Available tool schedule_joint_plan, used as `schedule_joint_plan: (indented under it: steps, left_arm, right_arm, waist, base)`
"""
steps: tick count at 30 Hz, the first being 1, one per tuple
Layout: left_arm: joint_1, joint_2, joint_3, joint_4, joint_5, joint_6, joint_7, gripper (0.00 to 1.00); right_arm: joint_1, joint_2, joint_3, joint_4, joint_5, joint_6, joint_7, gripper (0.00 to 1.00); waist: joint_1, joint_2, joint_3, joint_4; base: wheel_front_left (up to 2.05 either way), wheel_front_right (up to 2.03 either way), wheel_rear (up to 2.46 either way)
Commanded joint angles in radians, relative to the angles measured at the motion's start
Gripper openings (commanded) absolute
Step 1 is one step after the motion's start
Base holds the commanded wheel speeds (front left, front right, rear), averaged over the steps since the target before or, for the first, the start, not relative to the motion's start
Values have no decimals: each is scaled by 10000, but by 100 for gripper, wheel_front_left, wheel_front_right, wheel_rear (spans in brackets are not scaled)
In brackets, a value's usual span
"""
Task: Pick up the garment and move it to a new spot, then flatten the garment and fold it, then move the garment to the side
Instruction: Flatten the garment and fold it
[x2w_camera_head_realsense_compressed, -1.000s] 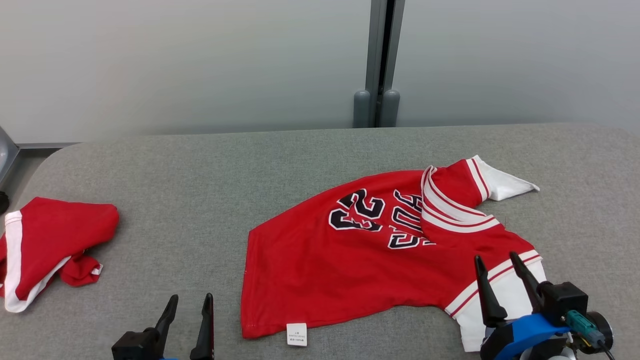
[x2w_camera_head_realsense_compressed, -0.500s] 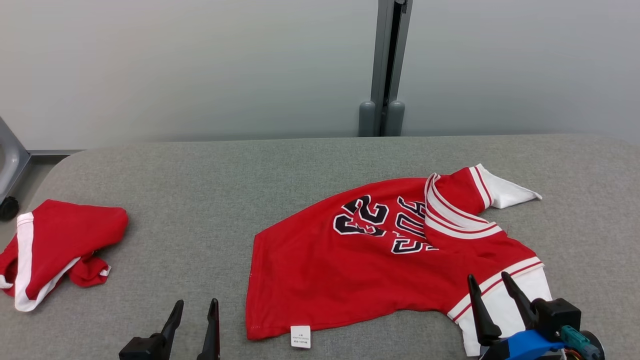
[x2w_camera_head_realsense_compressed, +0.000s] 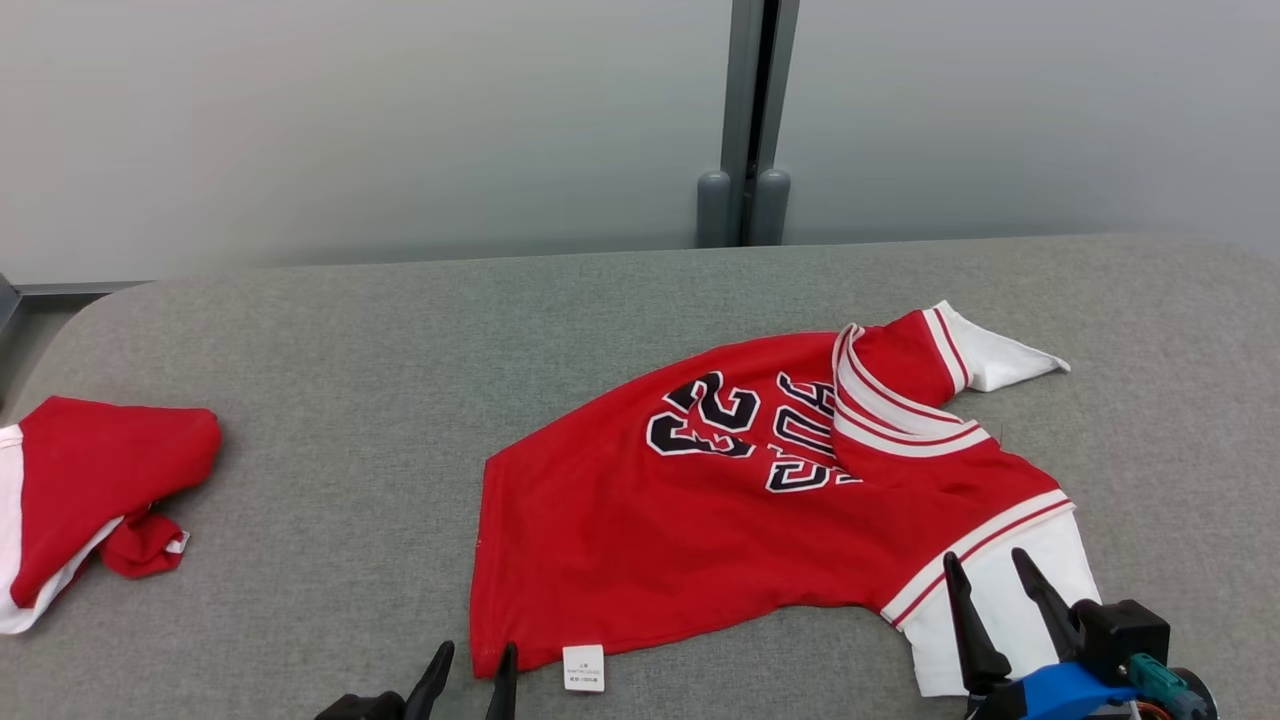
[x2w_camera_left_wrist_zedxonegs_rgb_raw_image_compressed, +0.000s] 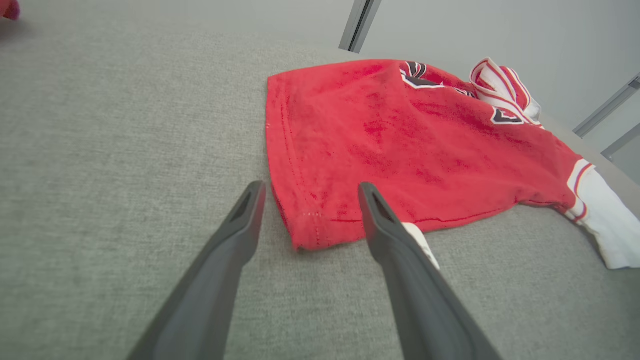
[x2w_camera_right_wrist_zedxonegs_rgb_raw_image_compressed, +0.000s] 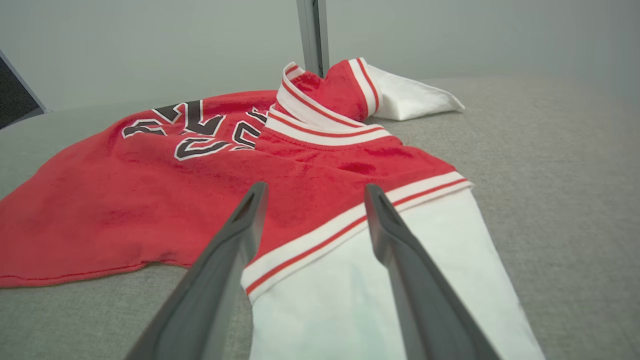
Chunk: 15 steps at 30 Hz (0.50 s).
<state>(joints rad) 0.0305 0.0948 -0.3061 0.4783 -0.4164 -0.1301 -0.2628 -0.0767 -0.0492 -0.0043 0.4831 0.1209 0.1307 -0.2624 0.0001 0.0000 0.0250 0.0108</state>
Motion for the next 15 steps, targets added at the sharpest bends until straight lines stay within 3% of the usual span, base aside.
schedule_joint_plan:
  steps: [1, 14, 15]
  left_arm:
    - [-277, 177, -247, 396, -373, -11, -27, 100]
    - [-728, 493, -667, 1058, -1572, -11, -27, 100]
    - [-755, 509, -650, 1021, -1572, -11, -27, 58]
  right_arm:
    - [106, -27, -110, -7, -61, 1, -34, 100]
    - [295, -25, -925, -106, -506, 1, -34, 100]
    - [327, -25, -973, -69, -542, 1, -33, 100]
  waist:
    - [-1, 0, 70, -102]
    - [-1, 0, 476, -630]
    - [-1, 0, 497, -643]
  base:
    - [0, 0, 0]
    - [0, 0, 0]
    - [0, 0, 0]
